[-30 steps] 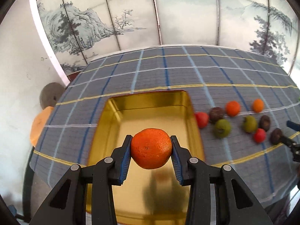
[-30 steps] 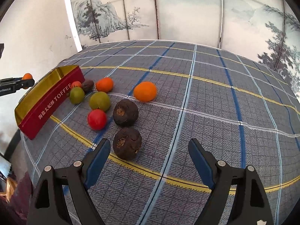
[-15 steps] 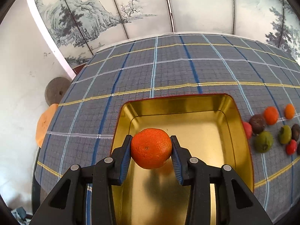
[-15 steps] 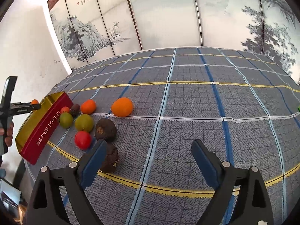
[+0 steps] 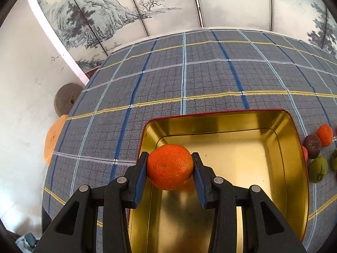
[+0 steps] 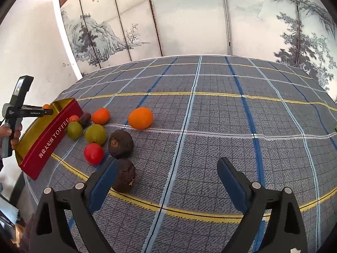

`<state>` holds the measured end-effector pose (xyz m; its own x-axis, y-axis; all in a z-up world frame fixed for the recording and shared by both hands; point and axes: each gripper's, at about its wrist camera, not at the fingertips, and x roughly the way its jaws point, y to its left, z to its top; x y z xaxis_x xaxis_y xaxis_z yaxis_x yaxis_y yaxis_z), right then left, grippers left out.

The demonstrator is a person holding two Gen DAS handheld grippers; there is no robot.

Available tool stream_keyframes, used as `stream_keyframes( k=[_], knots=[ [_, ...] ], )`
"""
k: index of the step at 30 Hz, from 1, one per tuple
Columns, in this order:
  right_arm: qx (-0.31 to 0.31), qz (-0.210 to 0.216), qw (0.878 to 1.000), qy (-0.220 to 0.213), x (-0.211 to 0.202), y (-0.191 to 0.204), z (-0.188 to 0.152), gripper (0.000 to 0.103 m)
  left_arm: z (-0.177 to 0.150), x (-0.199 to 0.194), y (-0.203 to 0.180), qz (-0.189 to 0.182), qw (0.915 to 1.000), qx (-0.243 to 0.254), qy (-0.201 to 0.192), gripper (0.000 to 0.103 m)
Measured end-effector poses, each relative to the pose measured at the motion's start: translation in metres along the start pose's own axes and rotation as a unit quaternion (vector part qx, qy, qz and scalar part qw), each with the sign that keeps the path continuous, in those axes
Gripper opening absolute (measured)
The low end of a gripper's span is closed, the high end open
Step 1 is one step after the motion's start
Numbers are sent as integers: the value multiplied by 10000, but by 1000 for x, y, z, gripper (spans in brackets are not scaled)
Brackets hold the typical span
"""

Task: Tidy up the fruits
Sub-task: 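Carry the orange over the tin box and open the left gripper, then grasp a brown round fruit with the right gripper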

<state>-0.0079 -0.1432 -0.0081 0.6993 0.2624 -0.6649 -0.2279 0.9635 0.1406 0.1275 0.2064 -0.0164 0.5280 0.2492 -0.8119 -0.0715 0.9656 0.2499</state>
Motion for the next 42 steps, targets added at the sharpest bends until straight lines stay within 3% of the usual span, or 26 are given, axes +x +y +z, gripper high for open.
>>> stream_keyframes(
  k=[4, 7, 13, 21, 30, 33, 36, 39, 42],
  knots=[
    [-45, -16, 10000, -15, 0, 1, -1, 94, 0, 3, -5, 94, 9999, 112, 47, 42],
    [-63, -16, 10000, -28, 0, 2, -2, 94, 0, 2, -7, 154, 9998, 148, -23, 54],
    [-44, 25, 10000, -65, -1, 2, -2, 94, 1, -10, -7, 236, 9992, 164, -262, 65],
    [-147, 77, 9998, -72, -3, 5, -4, 94, -5, -49, -2, 209, 9979, -134, -604, 66],
    [-367, 32, 9993, -22, -2, 15, -7, 94, -41, -115, -18, 165, 9936, -474, -1008, 68],
    [-430, 15, 9990, 74, 1, 18, -7, 94, -54, -132, -23, -10, 9924, -644, -1045, 69],
    [-436, 4, 9990, 108, 0, 20, -7, 94, -75, -151, -26, -460, 9877, -948, -1152, 71],
    [-443, 85, 9988, 176, -1, 24, -6, 93, -95, -166, -39, -667, 9870, -876, -1174, 75],
    [-693, 25, 9973, 254, 1, 34, -5, 84, -113, -181, -54, -766, 9851, -765, -1339, 75]
  ],
)
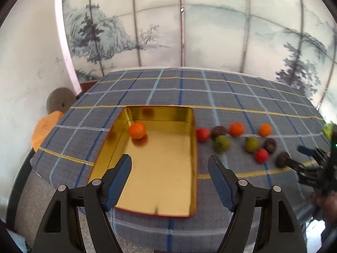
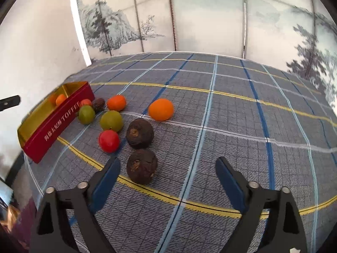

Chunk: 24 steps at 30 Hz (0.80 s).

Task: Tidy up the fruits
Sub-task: 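Grasp a brown round fruit with the right gripper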

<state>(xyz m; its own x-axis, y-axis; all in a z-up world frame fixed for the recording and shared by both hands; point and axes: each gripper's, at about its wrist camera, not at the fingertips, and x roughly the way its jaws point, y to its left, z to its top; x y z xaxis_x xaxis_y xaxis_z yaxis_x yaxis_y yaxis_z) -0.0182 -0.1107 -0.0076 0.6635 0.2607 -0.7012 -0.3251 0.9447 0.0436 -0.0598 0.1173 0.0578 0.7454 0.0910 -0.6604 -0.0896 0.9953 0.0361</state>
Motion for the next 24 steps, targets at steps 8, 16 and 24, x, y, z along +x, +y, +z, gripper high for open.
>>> stream_keyframes(
  k=[8, 16, 24],
  knots=[
    [-509, -13, 9977, 441, 24, 21, 4, 45, -22, -22, -9, -378, 9993, -69, 42, 76],
    [-489, 408, 9977, 236, -8, 40, 16, 33, -31, -36, 3, 164, 9998, -85, -12, 76],
    [-1248, 1394, 9823, -50, -15, 131, 97, 33, -36, -38, 29, 452, 9985, -298, 30, 76]
  ],
)
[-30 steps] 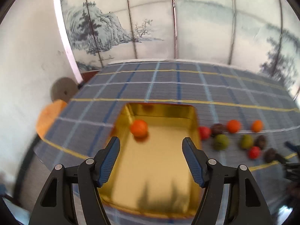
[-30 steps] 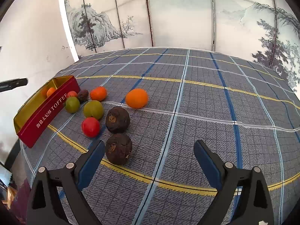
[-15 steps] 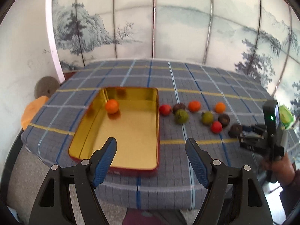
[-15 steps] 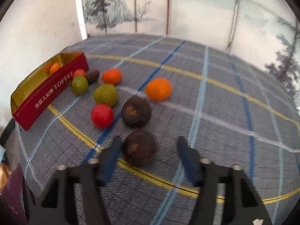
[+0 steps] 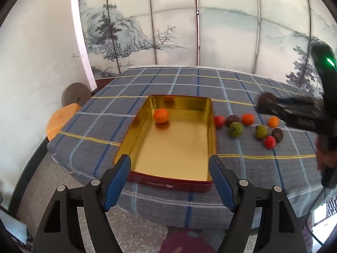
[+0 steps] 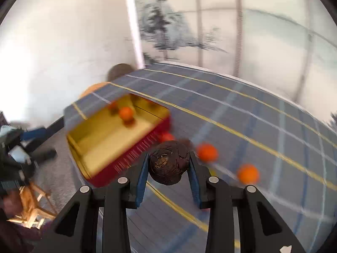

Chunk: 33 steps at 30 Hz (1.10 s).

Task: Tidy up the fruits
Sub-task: 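Grasp a brown round fruit with the right gripper, then lower the brown fruit into the tin box and open the right gripper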

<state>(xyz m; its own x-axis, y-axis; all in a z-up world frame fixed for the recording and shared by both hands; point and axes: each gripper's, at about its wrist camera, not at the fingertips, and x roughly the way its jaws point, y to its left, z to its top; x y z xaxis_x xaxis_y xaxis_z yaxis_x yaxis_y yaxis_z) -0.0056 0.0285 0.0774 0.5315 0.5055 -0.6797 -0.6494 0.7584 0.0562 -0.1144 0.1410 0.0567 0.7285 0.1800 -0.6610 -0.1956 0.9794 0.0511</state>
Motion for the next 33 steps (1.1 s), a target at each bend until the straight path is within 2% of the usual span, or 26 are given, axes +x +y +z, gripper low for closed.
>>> stream_keyframes(
  k=[5, 9, 14, 25, 33],
  knots=[
    [-392, 304, 9982, 342, 55, 43, 38, 33, -2, 3, 20, 251, 9995, -126, 130, 81],
    [-546, 410, 9956, 647, 96, 70, 45, 33, -6, 7, 37, 439, 9986, -207, 222, 82],
    [-539, 523, 9918, 1030, 138, 96, 49, 33, -14, 18, 55, 486, 9974, -328, 420, 83],
    [-260, 311, 9884, 1462, 191, 118, 70, 34, -27, 30, 76, 662, 9955, -341, 584, 84],
    [-21, 271, 9896, 1410, 204, 123, 83, 38, -30, 37, 81, 705, 9943, -336, 726, 85]
  ],
)
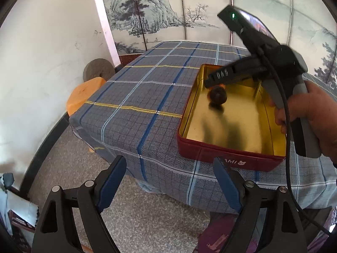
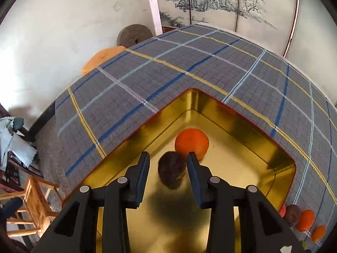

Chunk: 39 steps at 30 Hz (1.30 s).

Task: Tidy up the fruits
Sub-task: 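Lower the brown fruit into the tin box and open the right gripper, then move the left gripper to the green fruit and grasp it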

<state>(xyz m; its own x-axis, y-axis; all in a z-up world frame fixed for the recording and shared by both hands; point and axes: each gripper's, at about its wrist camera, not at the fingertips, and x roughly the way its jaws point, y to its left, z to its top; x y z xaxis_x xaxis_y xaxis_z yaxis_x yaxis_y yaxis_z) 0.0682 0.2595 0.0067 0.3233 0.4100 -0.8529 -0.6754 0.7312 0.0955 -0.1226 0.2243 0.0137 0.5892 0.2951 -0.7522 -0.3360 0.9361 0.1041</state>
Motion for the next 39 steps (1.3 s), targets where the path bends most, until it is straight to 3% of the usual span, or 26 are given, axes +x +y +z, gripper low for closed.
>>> stream_keyframes(
  k=[7, 15, 21, 26, 29, 33, 35, 39],
  knots=[
    [54, 134, 9978, -648, -30, 1, 4, 49, 0, -5, -3, 25, 9999, 73, -95, 85],
    [-93, 181, 9906, -1350, -78, 11, -19, 53, 0, -13, -13, 34, 9996, 221, -158, 85],
    [-46, 115, 9856, -1685, -113, -4, -70, 53, 1, -20, -23, -11, 9989, 390, -263, 85],
    [160, -650, 9831, -1706, -141, -53, -139, 53, 3, -31, -42, -468, 9957, 721, -357, 85],
    [709, -1137, 9790, -1538, -149, -106, -177, 54, 5, -37, -64, -827, 9898, 1081, -414, 85],
    [1642, -1786, 9617, -1272, -160, -186, -229, 55, 11, -46, -101, -1500, 9749, 1586, -427, 85],
    [1960, -1938, 9535, -1222, -166, -212, -248, 55, 20, -46, -124, -1985, 9625, 1823, -300, 85],
    [2442, -2027, 9388, -1337, -178, -251, -274, 55, 46, -36, -161, -2406, 9470, 2123, -153, 85]
  ],
)
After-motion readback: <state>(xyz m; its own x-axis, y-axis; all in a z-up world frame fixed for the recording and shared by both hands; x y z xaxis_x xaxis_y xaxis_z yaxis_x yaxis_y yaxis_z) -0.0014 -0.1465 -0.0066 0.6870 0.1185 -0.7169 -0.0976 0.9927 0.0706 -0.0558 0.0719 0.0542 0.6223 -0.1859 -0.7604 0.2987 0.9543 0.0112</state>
